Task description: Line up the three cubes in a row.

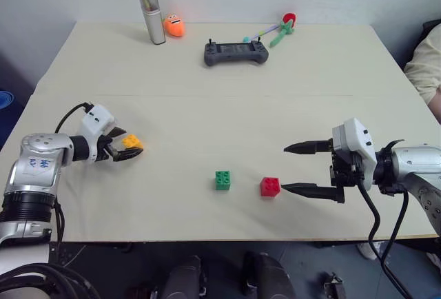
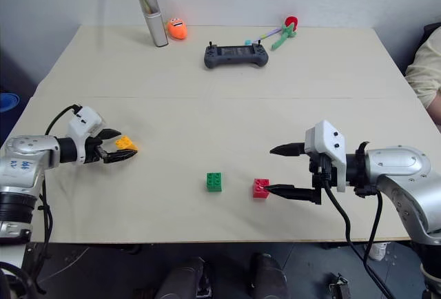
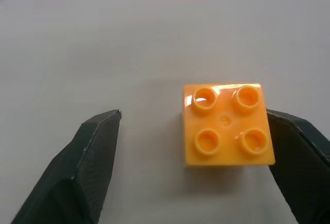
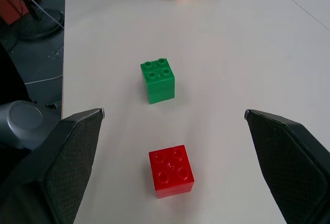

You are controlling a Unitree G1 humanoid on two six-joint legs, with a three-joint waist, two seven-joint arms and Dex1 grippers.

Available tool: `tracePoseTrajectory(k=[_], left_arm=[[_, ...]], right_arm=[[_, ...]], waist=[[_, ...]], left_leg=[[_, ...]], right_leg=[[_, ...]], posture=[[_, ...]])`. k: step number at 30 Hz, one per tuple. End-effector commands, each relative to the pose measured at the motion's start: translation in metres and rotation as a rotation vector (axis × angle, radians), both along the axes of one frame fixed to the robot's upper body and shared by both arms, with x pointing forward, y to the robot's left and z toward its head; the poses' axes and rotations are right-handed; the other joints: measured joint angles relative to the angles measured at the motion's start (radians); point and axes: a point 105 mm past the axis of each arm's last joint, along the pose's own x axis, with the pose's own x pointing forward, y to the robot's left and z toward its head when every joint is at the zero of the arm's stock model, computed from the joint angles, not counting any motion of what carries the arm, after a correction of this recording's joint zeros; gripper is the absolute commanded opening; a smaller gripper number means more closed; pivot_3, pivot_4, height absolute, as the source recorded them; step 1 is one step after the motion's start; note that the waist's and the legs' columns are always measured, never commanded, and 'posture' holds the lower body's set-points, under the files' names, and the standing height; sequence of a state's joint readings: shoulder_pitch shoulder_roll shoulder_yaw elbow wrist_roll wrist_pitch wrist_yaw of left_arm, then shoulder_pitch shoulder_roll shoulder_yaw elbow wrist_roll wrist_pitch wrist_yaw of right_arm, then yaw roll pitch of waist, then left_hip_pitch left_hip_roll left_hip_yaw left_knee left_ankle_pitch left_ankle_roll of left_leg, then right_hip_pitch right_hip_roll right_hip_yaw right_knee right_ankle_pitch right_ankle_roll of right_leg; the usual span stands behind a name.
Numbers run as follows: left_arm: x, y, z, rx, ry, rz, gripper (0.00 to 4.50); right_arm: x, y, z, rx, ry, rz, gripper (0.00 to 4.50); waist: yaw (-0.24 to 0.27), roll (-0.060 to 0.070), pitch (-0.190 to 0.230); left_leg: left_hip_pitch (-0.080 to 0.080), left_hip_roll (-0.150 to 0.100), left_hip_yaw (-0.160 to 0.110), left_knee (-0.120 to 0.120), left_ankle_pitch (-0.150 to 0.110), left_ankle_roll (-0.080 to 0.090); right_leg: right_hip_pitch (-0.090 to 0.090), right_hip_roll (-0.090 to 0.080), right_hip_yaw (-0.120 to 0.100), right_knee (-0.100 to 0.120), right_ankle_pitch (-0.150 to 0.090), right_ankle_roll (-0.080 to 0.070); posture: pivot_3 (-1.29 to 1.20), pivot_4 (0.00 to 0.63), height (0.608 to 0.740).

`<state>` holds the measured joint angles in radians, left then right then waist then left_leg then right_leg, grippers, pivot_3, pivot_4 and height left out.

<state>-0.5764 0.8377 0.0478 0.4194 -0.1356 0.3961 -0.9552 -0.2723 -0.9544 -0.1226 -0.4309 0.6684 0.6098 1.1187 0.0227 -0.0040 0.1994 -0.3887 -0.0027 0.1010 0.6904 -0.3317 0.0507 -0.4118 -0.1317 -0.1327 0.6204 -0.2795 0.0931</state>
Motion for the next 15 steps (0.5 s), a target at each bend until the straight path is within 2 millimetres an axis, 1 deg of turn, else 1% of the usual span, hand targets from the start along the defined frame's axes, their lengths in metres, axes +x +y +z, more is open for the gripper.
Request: tracePoseTrajectory(k=[1, 6, 8, 10, 13, 14, 15], left_arm=[[0.002, -0.001, 0.003, 0.013, -0.006, -0.027, 3.09], [0.0, -0.003, 0.002, 0.013, -0.002, -0.062, 1.51], [-0.001, -0.007, 0.005, 0.016, -0.012, -0.111, 1.52], [-0.005, -0.016, 0.012, 0.022, -0.044, -0.208, 1.52], [-0.021, -0.044, 0.022, -0.01, -0.015, -0.436, 1.52], [-0.03, -0.055, 0.02, 0.035, 0.026, -0.551, 1.52], [-0.035, -0.063, 0.016, 0.081, 0.052, -0.632, 1.52]], right_arm=[[-0.004, 0.002, 0.009, 0.012, -0.058, 0.002, 4.5], [-0.005, 0.002, 0.007, 0.013, -0.057, -0.003, 4.5], [-0.005, 0.003, 0.006, 0.013, -0.056, -0.004, 4.5], [-0.005, 0.002, 0.005, 0.012, -0.052, -0.005, 4.5], [-0.008, 0.0, 0.002, -0.011, -0.037, 0.01, 4.5], [-0.009, -0.001, 0.0, -0.024, -0.035, 0.018, 4.5], [-0.01, -0.001, -0.001, -0.029, -0.034, 0.02, 4.5]], waist=[[0.001, 0.0, 0.0], [0.0, 0.0, 0.0], [0.0, 0.0, 0.0], [0.0, 0.0, 0.0], [0.003, 0.0, 0.0], [0.005, 0.0, 0.0], [0.005, 0.0, 0.0]], left_leg=[[0.0, 0.0, 0.0, 0.0, 0.0, 0.0], [0.0, 0.0, 0.0, 0.001, 0.0, 0.0], [0.0, 0.0, 0.0, 0.001, 0.0, 0.0], [0.0, 0.0, 0.0, 0.001, 0.0, 0.0], [0.0, 0.0, -0.001, 0.001, 0.0, 0.0], [0.0, 0.0, -0.001, 0.001, 0.0, 0.0], [-0.001, 0.0, -0.002, 0.002, 0.0, 0.0]], right_leg=[[0.0, 0.0, 0.0, 0.0, 0.0, 0.0], [0.0, -0.001, 0.001, 0.0, 0.0, 0.0], [0.0, -0.001, 0.0, 0.0, 0.0, 0.0], [0.0, -0.001, 0.0, 0.0, 0.0, 0.0], [0.0, -0.001, 0.0, 0.0, 0.0, 0.0], [0.001, -0.001, 0.0, 0.0, 0.0, 0.0], [0.001, -0.001, 0.0, 0.0, 0.0, 0.0]], posture=[[0.0, 0.15, 0.74], [0.0, 0.15, 0.74], [0.0, 0.15, 0.74], [0.0, 0.15, 0.74], [0.0, 0.15, 0.74], [0.0, 0.15, 0.74], [0.0, 0.15, 0.74]])
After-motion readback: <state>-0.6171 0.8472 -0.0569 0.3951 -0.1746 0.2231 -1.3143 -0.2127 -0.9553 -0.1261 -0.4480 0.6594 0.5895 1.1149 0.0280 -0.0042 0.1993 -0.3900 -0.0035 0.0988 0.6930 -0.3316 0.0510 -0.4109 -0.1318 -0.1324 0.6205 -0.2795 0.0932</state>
